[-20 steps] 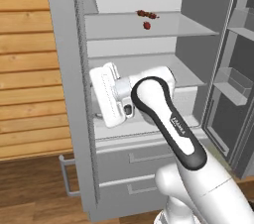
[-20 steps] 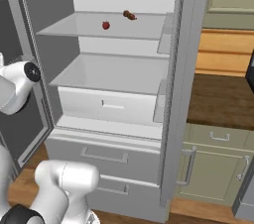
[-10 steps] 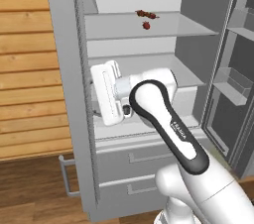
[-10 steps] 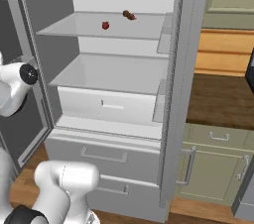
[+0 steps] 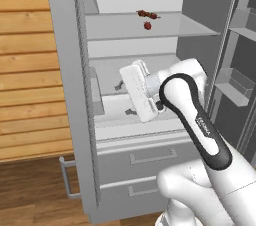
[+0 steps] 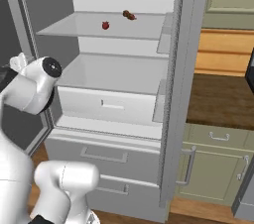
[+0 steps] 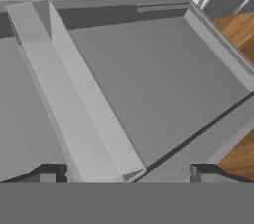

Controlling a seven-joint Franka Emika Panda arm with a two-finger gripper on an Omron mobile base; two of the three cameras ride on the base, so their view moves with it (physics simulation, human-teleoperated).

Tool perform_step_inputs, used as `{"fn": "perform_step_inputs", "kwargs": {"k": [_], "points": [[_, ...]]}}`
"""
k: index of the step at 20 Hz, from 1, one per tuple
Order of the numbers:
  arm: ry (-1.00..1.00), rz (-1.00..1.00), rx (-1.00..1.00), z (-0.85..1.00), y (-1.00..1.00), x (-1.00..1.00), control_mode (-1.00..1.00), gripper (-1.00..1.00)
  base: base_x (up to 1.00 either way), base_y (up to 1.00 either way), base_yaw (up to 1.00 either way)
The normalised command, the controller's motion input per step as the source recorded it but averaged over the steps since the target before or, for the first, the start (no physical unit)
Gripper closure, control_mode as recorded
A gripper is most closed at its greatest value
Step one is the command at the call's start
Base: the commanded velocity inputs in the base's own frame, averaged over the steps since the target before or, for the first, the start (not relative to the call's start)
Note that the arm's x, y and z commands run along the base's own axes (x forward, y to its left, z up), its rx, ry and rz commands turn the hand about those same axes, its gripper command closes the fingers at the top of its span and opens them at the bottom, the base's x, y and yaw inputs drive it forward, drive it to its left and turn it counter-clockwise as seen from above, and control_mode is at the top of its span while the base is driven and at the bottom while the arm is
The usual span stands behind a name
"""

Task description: Take the strawberry from the fridge and place it on top of the pancake, located on the dining counter.

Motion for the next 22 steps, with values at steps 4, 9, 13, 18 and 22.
{"fn": "perform_step_inputs", "kwargs": {"k": [4, 9, 13, 18, 22], "points": [[0.03, 0.06, -0.85, -0.63, -1.0, -0.13, -1.0, -1.0, 0.0, 0.0, 0.0], [0.33, 0.05, -0.83, -0.43, -0.86, 0.07, -1.0, -1.0, 0.0, 0.0, 0.0], [-0.2, 0.64, -0.24, -0.03, -0.62, 0.19, -1.0, -1.0, 0.0, 0.0, 0.0], [-0.12, 0.76, -0.08, 0.0, -0.8, -0.23, -1.0, -1.0, 0.0, 0.0, 0.0], [-0.19, 0.61, -0.13, -0.03, -0.74, -0.84, -1.0, -1.0, 0.0, 0.0, 0.0]]}}
